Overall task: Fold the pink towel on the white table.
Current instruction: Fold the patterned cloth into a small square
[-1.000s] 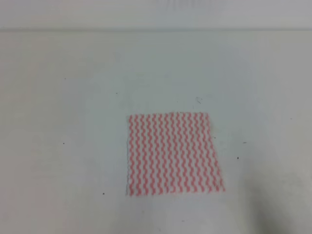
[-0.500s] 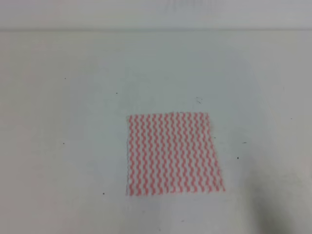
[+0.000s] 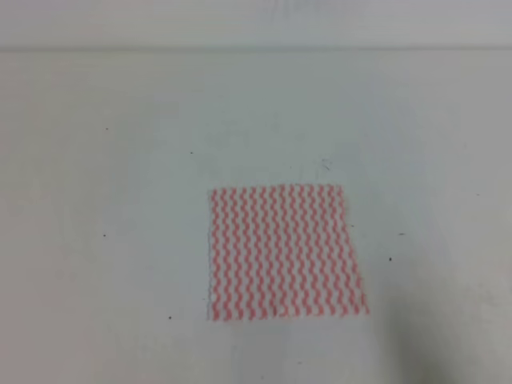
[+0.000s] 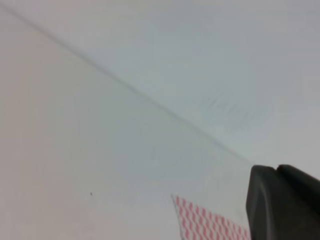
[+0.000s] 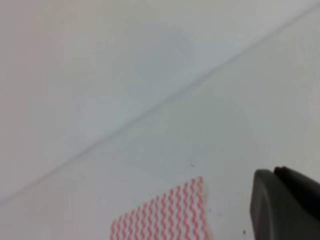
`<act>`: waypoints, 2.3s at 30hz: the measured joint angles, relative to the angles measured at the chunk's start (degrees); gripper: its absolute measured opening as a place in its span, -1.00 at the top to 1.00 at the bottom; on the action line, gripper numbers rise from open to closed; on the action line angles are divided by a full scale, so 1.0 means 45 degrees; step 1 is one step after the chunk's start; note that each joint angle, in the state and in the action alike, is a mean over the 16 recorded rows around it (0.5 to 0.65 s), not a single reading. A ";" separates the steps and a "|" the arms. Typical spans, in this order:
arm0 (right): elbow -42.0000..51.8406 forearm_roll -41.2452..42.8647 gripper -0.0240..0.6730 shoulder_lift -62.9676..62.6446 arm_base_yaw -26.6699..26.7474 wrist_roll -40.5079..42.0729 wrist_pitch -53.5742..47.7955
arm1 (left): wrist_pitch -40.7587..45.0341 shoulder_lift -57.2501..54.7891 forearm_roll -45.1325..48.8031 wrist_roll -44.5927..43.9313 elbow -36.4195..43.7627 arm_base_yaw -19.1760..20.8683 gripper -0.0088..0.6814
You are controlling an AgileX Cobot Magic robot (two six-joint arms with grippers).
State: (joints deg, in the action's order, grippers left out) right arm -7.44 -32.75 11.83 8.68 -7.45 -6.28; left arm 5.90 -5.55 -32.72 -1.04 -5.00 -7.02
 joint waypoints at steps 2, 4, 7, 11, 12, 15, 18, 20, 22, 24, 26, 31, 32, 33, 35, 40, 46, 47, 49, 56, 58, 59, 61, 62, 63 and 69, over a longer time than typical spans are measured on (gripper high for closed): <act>-0.0532 0.0212 0.98 0.0455 0.0000 0.0000 -0.0614 | 0.0484 -0.0631 0.0007 0.0013 -0.0471 0.0000 1.00; -0.1119 0.0497 0.98 0.0970 -0.0001 0.0008 -0.1283 | 0.1026 -0.1411 0.0035 -0.0054 -0.1015 0.0000 1.00; -0.1891 0.0957 0.98 0.1714 0.0000 0.0014 -0.2167 | 0.1776 -0.2833 0.0045 -0.0420 -0.1919 0.0000 1.00; -0.2781 0.1500 0.98 0.2780 0.0000 0.0030 -0.3236 | 0.2382 -0.4944 -0.0165 -0.1492 -0.2940 0.0000 1.00; -0.2946 0.1558 0.98 0.3046 0.0000 0.0076 -0.3457 | 0.2490 -0.5474 -0.0277 -0.1861 -0.3177 0.0000 1.00; -0.3324 0.1536 0.98 0.3827 -0.0001 0.0310 -0.4014 | 0.2747 -0.7089 -0.0814 -0.3218 -0.3880 0.0000 1.00; -0.3586 0.1128 0.98 0.4630 -0.0002 0.0831 -0.4439 | 0.2784 -0.8540 -0.1659 -0.4910 -0.4432 0.0000 1.00; -0.3687 0.0567 0.98 0.5165 -0.0002 0.1380 -0.4630 | 0.2750 -0.9397 -0.2387 -0.6125 -0.4750 -0.0001 1.00; -0.3771 -0.0176 0.98 0.5749 -0.0002 0.2043 -0.4812 | 0.2741 -1.0175 -0.3221 -0.7382 -0.5035 -0.0012 0.99; -0.3830 -0.1102 0.98 0.6346 -0.0003 0.2907 -0.4976 | 0.2760 -1.0839 -0.4089 -0.8575 -0.5306 -0.0071 0.99; -0.3884 -0.2071 0.98 0.6930 0.0002 0.3816 -0.5109 | 0.2777 -1.1387 -0.4880 -0.9619 -0.5546 -0.0197 0.99; -0.4149 -0.4375 0.98 0.8370 0.0255 0.5901 -0.5338 | 0.2690 -1.2357 -0.6419 -1.1512 -0.5980 -0.0832 0.99; -0.4235 -0.4749 0.98 0.8663 0.0389 0.6216 -0.5344 | 0.2663 -1.2492 -0.6655 -1.1770 -0.6042 -0.1005 0.99; -0.4322 -0.5071 0.98 0.8950 0.0527 0.6501 -0.5345 | 0.2636 -1.2603 -0.6855 -1.1977 -0.6090 -0.1189 0.99; -0.4548 -0.5575 0.98 0.9524 0.0956 0.6896 -0.5273 | 0.2601 -1.2770 -0.7140 -1.2268 -0.6155 -0.1577 1.00; -0.5277 -0.6017 0.98 1.0944 0.2504 0.7074 -0.4817 | 0.2515 -1.2972 -0.7341 -1.2373 -0.6199 -0.2502 1.00; -0.6109 -0.5535 0.98 1.2555 0.4413 0.6259 -0.3867 | 0.2914 -1.3020 -0.7347 -1.2198 -0.6197 -0.3107 1.00; -0.6211 -0.5406 0.98 1.2808 0.4641 0.6095 -0.3719 | 0.3011 -1.3020 -0.7343 -1.2166 -0.6194 -0.3146 1.00; -0.6393 -0.5155 0.98 1.3303 0.5014 0.5791 -0.3461 | 0.3205 -1.3011 -0.7323 -1.2107 -0.6194 -0.3191 1.00; -0.6678 -0.4334 0.86 1.4769 0.5115 0.4935 -0.2962 | 0.3703 -1.3011 -0.7160 -1.2039 -0.6194 -0.3213 1.00; -0.6701 -0.4175 0.78 1.5119 0.4964 0.4778 -0.2874 | 0.3753 -1.3011 -0.7092 -1.2038 -0.6194 -0.3216 1.00; -0.6710 -0.4131 0.74 1.5289 0.4885 0.4725 -0.2839 | 0.3765 -1.3011 -0.7057 -1.2038 -0.6194 -0.3216 1.00; -0.6738 -0.4128 0.65 1.5631 0.4746 0.4666 -0.2796 | 0.3780 -1.3011 -0.6988 -1.2039 -0.6196 -0.3216 1.00; -0.6754 -0.4153 0.60 1.5804 0.4681 0.4648 -0.2774 | 0.3787 -1.3011 -0.6955 -1.2041 -0.6196 -0.3216 1.00; -0.6773 -0.4178 0.55 1.5980 0.4621 0.4631 -0.2747 | 0.3795 -1.3011 -0.6926 -1.2042 -0.6199 -0.3216 1.00; -0.6922 -0.4375 0.28 1.7016 0.4358 0.4584 -0.2516 | 0.3835 -1.3011 -0.6801 -1.2049 -0.6199 -0.3216 1.00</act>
State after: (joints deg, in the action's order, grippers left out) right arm -38.59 -52.43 88.40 28.29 13.18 -17.61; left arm 23.16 -64.10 -63.32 -55.26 -32.90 -21.49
